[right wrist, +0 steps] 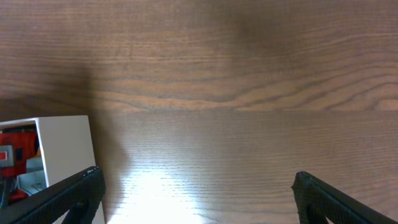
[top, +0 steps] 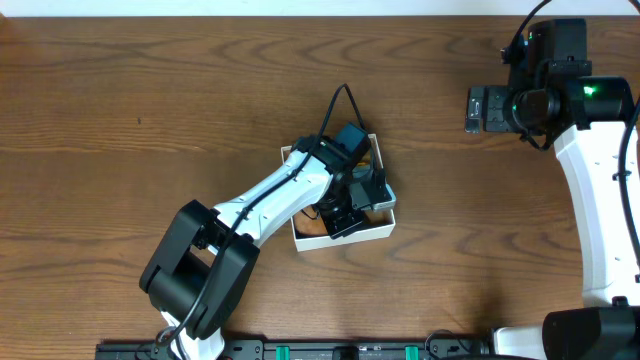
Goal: Pack container
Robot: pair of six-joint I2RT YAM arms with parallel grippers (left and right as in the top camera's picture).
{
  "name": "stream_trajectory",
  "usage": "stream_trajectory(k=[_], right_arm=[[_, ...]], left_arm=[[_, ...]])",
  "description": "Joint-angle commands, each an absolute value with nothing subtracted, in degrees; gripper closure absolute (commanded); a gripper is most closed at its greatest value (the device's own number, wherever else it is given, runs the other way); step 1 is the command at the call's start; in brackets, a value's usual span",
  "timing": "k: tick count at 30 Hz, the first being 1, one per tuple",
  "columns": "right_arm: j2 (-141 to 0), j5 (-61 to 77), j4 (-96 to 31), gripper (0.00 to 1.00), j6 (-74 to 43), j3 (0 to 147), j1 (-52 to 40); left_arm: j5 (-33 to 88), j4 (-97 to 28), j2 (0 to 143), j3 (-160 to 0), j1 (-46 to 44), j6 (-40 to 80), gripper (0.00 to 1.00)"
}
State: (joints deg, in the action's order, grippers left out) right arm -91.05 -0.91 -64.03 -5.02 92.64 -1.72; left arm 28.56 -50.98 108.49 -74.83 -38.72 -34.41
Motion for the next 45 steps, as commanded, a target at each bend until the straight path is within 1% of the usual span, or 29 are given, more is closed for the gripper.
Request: stream_trajectory(k=[1,4,6,11,15,19,26,33,38,45], right_arm=[[-91.42,-1.3,-64.07,0.01,-5.08,92.95,-1.39],[-91.42,-1.3,-64.07,0.01,-5.08,92.95,-1.39],[-91.42,-1.3,-64.07,0.01,-5.08,92.95,-1.39],[-91.42,-1.3,-64.05,0.01,-5.08,92.95,-1.39],[-91.42,-1.3,-64.05,0.01,-5.06,92.95,-1.39],[-91.42,-1.3,-64.05,0.01,-5.08,92.95,-1.41],[-91.42,-1.28,-64.12,0.01,-5.08,92.95,-1.41],[-91.42,-1.28,-64.12,0.01,-5.08,92.95,-1.41],[-91.42,-1.28,-64.16,0.01,-5.08,92.95,-1.41],[-91.42,-1.28,-64.07,0.01,-5.08,92.95,-1.41]], left_arm=[[27.4,-51.57,108.86,-74.5,-38.65,-34.15,0.94],[24.8,-53.76,106.87,-76.03,-38.09,-34.17,0.95],[23.92,-55.29,105.19,-77.28,-37.67,-34.15,0.94],[23.7,-58.02,99.83,-80.58,-37.04,-34.17,0.94],[23.7,-58.33,95.07,-80.77,-37.01,-34.17,0.94],[20.45,-60.71,93.76,-80.75,-36.86,-34.13,0.94],[19.79,-61.08,95.44,-76.99,-36.53,-33.74,0.94],[19.84,-60.88,99.07,-75.22,-32.67,-33.69,0.94],[19.84,-59.2,103.39,-75.22,-30.98,-33.69,0.94],[20.6,-57.76,110.45,-75.22,-31.24,-31.03,0.94]])
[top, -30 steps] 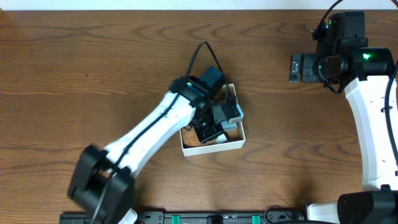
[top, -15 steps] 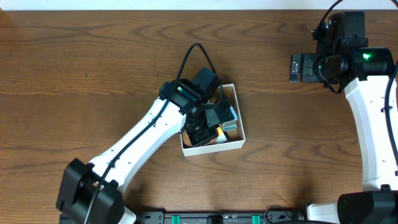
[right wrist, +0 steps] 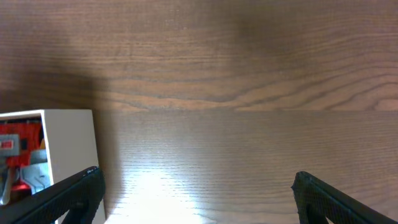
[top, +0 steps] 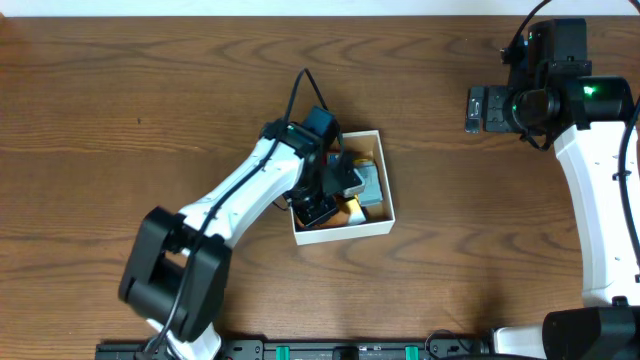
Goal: Pack container
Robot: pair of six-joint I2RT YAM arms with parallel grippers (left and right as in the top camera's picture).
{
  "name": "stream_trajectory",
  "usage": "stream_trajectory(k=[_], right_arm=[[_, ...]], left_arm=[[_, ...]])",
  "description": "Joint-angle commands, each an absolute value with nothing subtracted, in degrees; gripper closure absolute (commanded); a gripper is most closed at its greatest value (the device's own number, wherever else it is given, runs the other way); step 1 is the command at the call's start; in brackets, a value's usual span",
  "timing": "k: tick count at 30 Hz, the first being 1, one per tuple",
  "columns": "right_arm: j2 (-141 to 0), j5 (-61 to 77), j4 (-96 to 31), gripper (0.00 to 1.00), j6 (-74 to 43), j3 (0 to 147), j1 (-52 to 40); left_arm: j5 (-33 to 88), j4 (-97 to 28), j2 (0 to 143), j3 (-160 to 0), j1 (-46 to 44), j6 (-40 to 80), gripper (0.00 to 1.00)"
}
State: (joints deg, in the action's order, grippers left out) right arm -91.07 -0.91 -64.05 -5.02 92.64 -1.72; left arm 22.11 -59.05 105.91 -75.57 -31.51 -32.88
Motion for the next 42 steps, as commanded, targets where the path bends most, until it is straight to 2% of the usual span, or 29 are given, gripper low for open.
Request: stream_trajectory(k=[1,13,17,28,42], right_arm=[[-91.42,-1.28,-64.1,0.01,-5.08,92.95,-1.41],[-91.42,-1.28,-64.12,0.01,-5.08,92.95,-1.41],[-91.42,-1.28,-64.07,0.01,-5.08,92.95,-1.41],[-91.42,-1.3,-64.07,0.01,-5.08,92.95,-1.41],[-91.42,-1.28,-64.05,0.01,-5.08,92.95,-1.41]], left_arm=[[20.58,-57.54,111.2,-75.22,-31.4,-30.94,0.94],[17.26,-55.83,110.28,-76.16,-31.62,-30.94,0.94],[17.26,-56.49,106.8,-76.42,-31.62,-30.94,0.96],[17.26,-58.15,95.29,-76.42,-31.62,-30.94,0.92],[17.34,-53.21,94.72,-76.4,-31.88,-29.63,0.92]])
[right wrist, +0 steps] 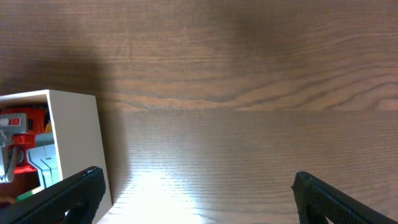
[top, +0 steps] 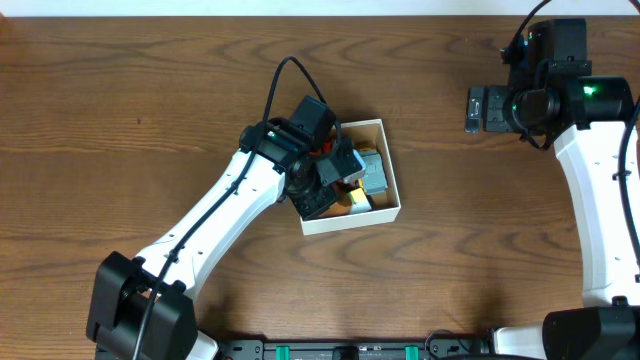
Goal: Pack container
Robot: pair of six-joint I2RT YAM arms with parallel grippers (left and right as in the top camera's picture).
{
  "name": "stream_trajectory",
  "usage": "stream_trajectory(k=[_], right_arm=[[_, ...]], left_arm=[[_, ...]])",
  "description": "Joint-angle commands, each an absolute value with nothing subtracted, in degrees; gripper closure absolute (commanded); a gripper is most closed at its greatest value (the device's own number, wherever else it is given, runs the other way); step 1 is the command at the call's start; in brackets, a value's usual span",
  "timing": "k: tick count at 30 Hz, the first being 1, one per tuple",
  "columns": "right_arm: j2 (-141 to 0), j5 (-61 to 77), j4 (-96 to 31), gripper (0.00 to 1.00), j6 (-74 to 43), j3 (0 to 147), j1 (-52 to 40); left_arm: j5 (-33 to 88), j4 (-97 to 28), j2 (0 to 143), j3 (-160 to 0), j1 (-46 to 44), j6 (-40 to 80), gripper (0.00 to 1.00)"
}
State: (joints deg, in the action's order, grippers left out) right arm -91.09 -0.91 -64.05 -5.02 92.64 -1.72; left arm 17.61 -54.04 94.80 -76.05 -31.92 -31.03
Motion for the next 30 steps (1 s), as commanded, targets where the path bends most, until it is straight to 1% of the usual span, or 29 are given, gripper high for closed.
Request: stream_trajectory(k=[1,17,24,30], right_arm=[[-91.42,-1.28,-64.07,0.01,-5.08,92.95,-1.41],[-91.42,-1.28,-64.07,0.01,-5.08,92.95,-1.41],[-91.42,-1.28,-64.12,0.01,-5.08,92.95,-1.41],[-91.42,-0.54,-64.07,0.01,-5.04,92.95,-1.41]], left_arm=[[17.34,-52.71,94.83,-76.4,-31.97,-29.65,0.92],[19.44,-51.9,103.77,-76.38,-34.52,-28.16,0.94],[19.16,-53.39,102.5,-76.53,-34.74,-28.16,0.94],[12.64,-56.18,96.82,-78.76,-34.7,-28.16,0.94]])
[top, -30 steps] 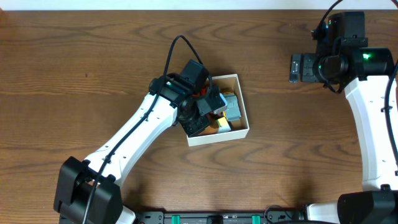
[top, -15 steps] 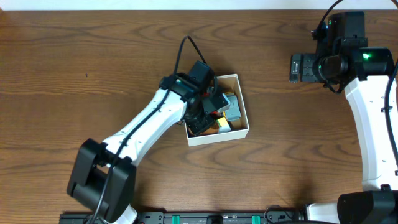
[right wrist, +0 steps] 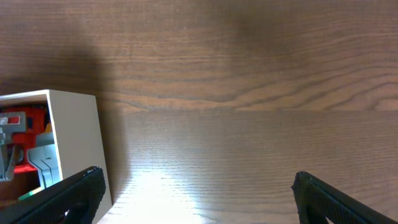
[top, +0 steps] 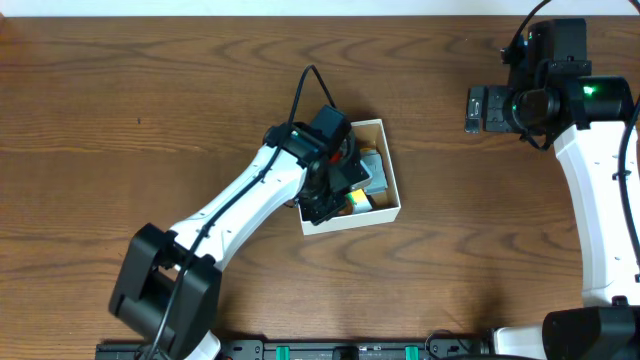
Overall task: Pack container
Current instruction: 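Open left gripper, lift it out and move it to the left side, then move right gripper over the box toward the trucks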
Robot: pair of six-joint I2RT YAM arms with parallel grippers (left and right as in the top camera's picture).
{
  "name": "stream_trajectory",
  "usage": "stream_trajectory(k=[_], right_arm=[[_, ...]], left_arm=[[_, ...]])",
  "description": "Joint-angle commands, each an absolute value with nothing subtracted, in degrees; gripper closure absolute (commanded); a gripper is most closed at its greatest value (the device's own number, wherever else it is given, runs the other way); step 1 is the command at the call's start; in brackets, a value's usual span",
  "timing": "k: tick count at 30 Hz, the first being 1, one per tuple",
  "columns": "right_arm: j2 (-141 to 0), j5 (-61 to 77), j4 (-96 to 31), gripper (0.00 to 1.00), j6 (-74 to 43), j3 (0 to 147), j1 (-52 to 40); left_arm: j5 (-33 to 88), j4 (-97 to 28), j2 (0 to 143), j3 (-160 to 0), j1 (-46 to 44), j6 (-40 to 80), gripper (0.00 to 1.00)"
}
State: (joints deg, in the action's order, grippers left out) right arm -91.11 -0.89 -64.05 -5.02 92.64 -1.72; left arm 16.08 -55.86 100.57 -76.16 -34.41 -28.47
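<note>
The white box (top: pixel 385 185) stands mid-table, slightly turned, holding a grey item (top: pixel 371 176), a yellow item (top: pixel 358 201) and red pieces. My left gripper (top: pixel 327 192) is down inside the box's left half; its fingers are hidden under the wrist, so neither their state nor any load shows. My right gripper (top: pixel 473 108) hovers at the far right, well away from the box. In the right wrist view it (right wrist: pixel 196 190) is open and empty over bare wood, with the box (right wrist: pixel 74 143) at the left edge.
Brown wooden table (top: pixel 120 120) all round the box. The right arm's white link (top: pixel 600 200) runs down the right edge. A black rail (top: pixel 350 350) lies along the near edge.
The left arm's wrist has shifted a little to the right over the box, with its gripper still inside. The box and the right arm are where they were.
At first the left gripper was low in the box's right half. Then it was at the box's left side and the grey item showed. By a second ago the box had shifted right and turned slightly. The right gripper stayed open throughout.
</note>
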Motion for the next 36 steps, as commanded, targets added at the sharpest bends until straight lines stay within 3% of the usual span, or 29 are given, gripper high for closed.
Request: stream_trajectory(k=[1,2,4,7,8,14,28,36], right_arm=[[-91.42,-0.05,-64.07,0.01,-5.04,92.95,-1.48],[-91.42,0.86,-64.05,0.04,-4.69,92.95,-1.48],[-91.5,2.66,-64.01,0.29,-4.21,92.95,-1.63],[-91.88,6.74,-63.68,0.95,-3.64,92.95,-2.72],[-92.05,9.23,-63.66,0.99,-1.8,92.95,-3.44],[-92.38,15.77,-62.74,0.99,7.88,92.95,-11.11],[-99.79,13.54,-58.89,0.99,7.86,92.95,-21.61],[-108.12,13.56,-56.69,0.99,8.49,92.95,-26.76]], left_arm=[[12.03,-55.53,95.55,-78.78,-34.68,-28.18,0.94],[11.6,-54.83,94.63,-78.78,-34.68,-28.18,0.94],[10.57,-53.23,93.32,-78.78,-34.68,-28.18,0.94],[10.33,-51.53,92.84,-78.78,-34.68,-28.16,0.94],[9.91,-51.24,92.84,-78.78,-34.68,-27.97,0.94],[4.19,-50.13,91.77,-78.78,-31.09,-17.08,0.94],[4.23,-47.4,87.85,-78.76,-5.43,-2.37,0.94],[4.23,-47.42,87.88,-78.65,-0.14,-1.37,0.94]])
